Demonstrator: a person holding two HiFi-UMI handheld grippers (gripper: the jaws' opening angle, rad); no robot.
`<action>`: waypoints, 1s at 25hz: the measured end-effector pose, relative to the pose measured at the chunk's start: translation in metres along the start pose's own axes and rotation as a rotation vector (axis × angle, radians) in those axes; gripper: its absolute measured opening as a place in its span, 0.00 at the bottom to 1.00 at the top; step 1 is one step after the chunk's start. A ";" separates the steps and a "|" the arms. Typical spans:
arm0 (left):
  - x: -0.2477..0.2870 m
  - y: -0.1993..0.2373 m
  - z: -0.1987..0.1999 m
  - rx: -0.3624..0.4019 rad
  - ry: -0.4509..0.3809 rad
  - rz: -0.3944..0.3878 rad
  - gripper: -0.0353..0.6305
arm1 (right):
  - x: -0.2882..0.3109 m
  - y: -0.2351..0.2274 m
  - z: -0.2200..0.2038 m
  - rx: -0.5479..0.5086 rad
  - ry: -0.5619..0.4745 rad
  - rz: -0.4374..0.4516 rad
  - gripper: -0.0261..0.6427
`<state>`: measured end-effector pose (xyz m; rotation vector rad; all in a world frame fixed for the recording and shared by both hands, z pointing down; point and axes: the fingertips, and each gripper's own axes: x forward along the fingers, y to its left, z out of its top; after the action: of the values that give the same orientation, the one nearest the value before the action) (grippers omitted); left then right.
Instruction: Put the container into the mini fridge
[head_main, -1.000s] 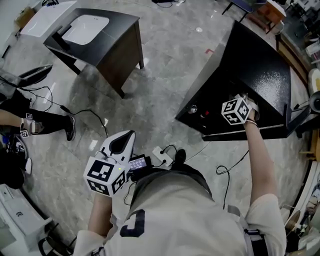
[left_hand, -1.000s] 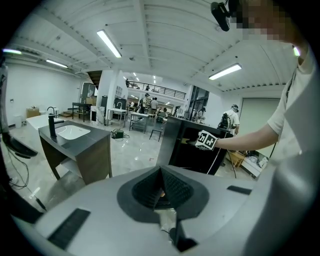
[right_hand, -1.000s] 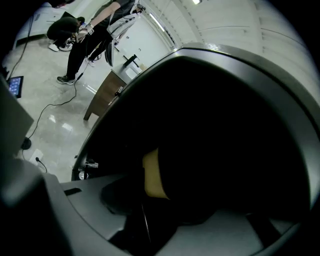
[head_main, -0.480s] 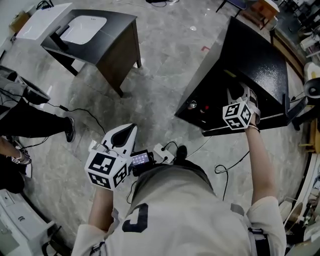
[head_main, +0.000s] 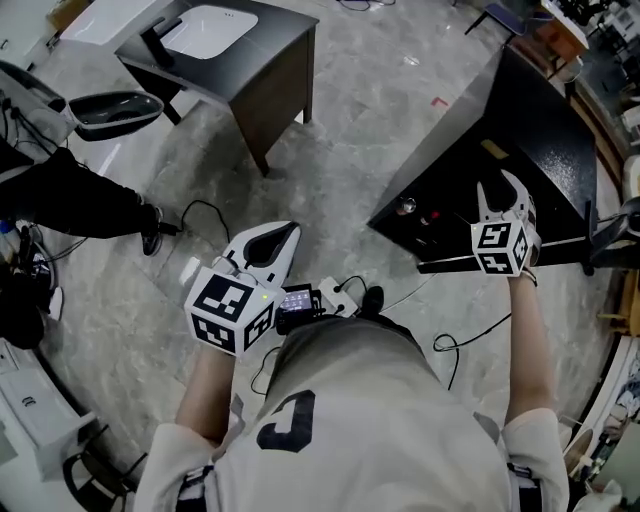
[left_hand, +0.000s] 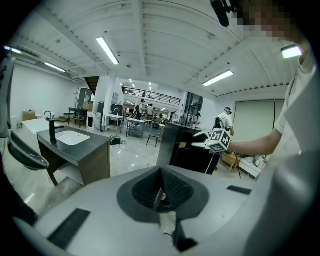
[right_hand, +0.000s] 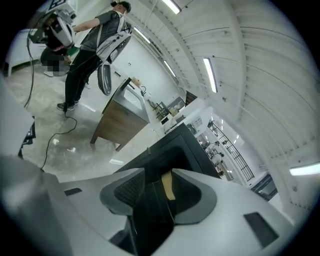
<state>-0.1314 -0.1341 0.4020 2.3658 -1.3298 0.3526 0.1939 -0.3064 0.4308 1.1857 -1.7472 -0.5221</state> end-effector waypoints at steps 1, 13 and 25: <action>-0.003 0.002 0.000 -0.001 -0.005 0.004 0.12 | -0.003 0.002 0.006 0.017 -0.012 0.005 0.31; -0.030 0.016 0.009 -0.003 -0.071 0.002 0.12 | -0.049 0.051 0.094 0.439 -0.181 0.219 0.30; -0.049 0.020 0.000 0.055 -0.036 -0.153 0.12 | -0.137 0.127 0.159 0.802 -0.316 0.375 0.09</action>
<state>-0.1740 -0.1061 0.3869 2.5118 -1.1590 0.3060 0.0082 -0.1527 0.3876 1.2848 -2.5001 0.2740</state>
